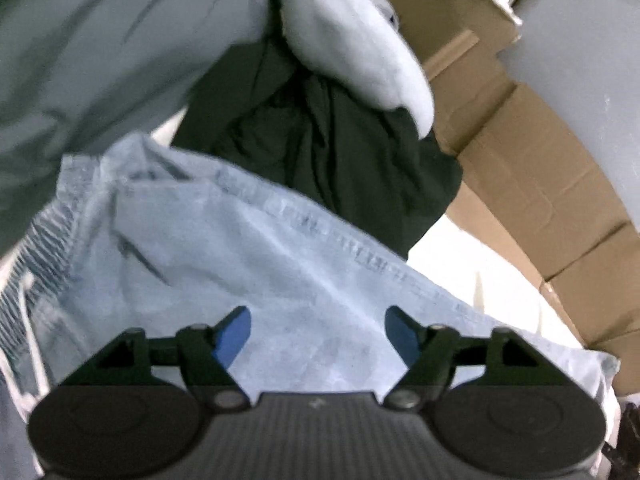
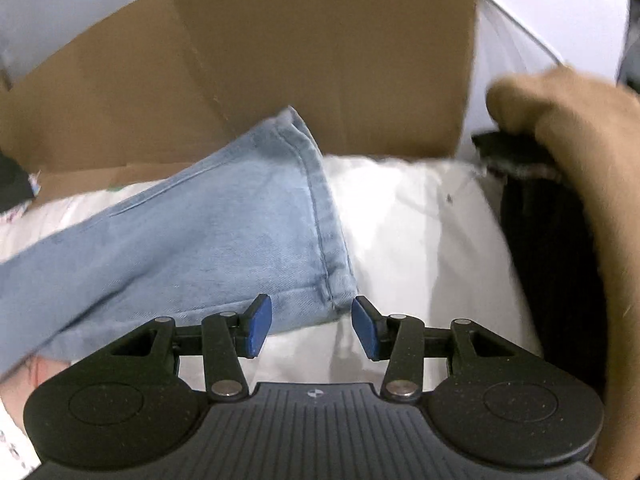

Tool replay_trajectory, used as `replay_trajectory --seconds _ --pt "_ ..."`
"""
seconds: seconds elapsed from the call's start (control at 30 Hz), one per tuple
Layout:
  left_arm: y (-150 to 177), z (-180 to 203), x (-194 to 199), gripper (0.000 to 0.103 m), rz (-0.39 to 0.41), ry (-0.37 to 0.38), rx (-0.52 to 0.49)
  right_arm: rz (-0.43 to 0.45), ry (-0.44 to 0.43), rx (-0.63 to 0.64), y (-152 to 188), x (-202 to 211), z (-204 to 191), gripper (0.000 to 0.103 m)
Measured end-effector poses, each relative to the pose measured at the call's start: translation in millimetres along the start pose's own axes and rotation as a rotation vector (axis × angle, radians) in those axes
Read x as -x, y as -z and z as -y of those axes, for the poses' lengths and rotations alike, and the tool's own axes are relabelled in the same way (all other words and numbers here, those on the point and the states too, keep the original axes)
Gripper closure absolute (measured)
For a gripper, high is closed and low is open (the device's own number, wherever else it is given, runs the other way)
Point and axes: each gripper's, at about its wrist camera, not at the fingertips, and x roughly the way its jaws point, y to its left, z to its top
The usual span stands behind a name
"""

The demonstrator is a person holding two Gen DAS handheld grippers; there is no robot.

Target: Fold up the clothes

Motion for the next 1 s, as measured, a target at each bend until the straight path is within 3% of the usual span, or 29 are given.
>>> replay_trajectory --seconds 0.2,0.4,0.43,0.47,0.5,0.83,1.0 --pt "14.0 5.1 -19.5 0.027 -0.038 -0.026 -0.05 -0.032 -0.067 -0.166 -0.1 -17.6 9.4 0.051" --pt "20.5 6.0 -31.9 0.027 -0.049 -0.067 -0.089 0.012 -0.163 -0.347 -1.6 -31.5 19.8 0.051" --pt "21.4 7.4 -32.6 0.027 -0.04 -0.074 -0.1 0.021 -0.185 -0.384 -1.0 -32.6 22.7 0.059" --pt "22.1 8.8 -33.4 0.027 -0.031 -0.081 -0.113 0.024 -0.191 -0.391 -2.3 -31.8 23.7 0.082" --pt "22.2 9.9 -35.0 0.027 -0.031 -0.082 -0.123 0.027 -0.198 -0.397 -3.6 -31.1 24.7 0.098" --pt "13.2 22.6 -52.5 0.027 -0.018 -0.097 -0.182 0.061 -0.136 -0.271 -36.9 -3.5 12.3 0.101" --pt "5.4 19.0 -61.6 0.026 -0.015 -0.107 -0.129 0.064 -0.093 -0.267 -47.8 2.3 20.7 0.101"
